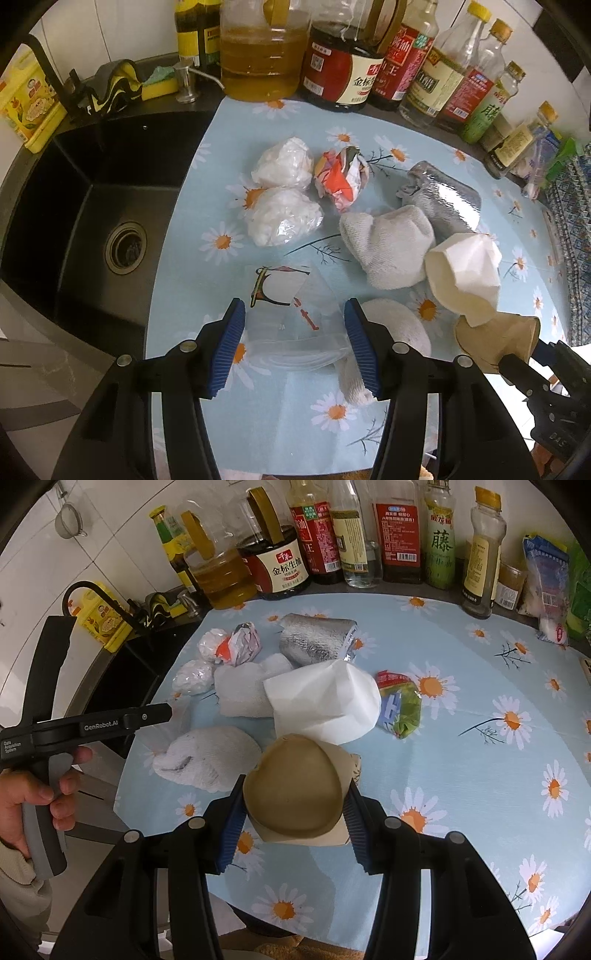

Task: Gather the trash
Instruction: 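Close the left tool on the plastic bag while the right tool grips the tan cup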

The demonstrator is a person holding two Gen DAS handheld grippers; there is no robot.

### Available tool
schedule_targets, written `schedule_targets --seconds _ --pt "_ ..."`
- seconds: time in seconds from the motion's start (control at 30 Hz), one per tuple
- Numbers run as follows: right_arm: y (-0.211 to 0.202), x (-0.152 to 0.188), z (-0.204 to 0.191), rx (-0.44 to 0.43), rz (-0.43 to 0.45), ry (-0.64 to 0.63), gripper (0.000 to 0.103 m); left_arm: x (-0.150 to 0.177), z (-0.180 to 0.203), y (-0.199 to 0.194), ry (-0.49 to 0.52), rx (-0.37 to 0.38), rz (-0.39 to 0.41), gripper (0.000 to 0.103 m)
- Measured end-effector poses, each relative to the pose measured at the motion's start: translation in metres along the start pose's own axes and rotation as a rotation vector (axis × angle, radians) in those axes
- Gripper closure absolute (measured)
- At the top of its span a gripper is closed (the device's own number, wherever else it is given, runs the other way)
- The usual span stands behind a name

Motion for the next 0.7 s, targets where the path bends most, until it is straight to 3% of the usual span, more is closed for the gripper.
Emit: schedule_targets --seconds 0.7 --pt "-0.034 0.052 -0.034 0.026 0.061 0.003 0.053 0.052 -0.010 -0.053 0.022 0.075 0.071 0.049"
Point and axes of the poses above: each gripper's, at about its wrist camera, not at the fingertips, and y roughly the way its jaws point, z to its right, x to its underside, the point moved 3 cm from there along y, roughly the way its jaws point, and after that the axes turned 9 degrees about -x, right-handed, at the moved point
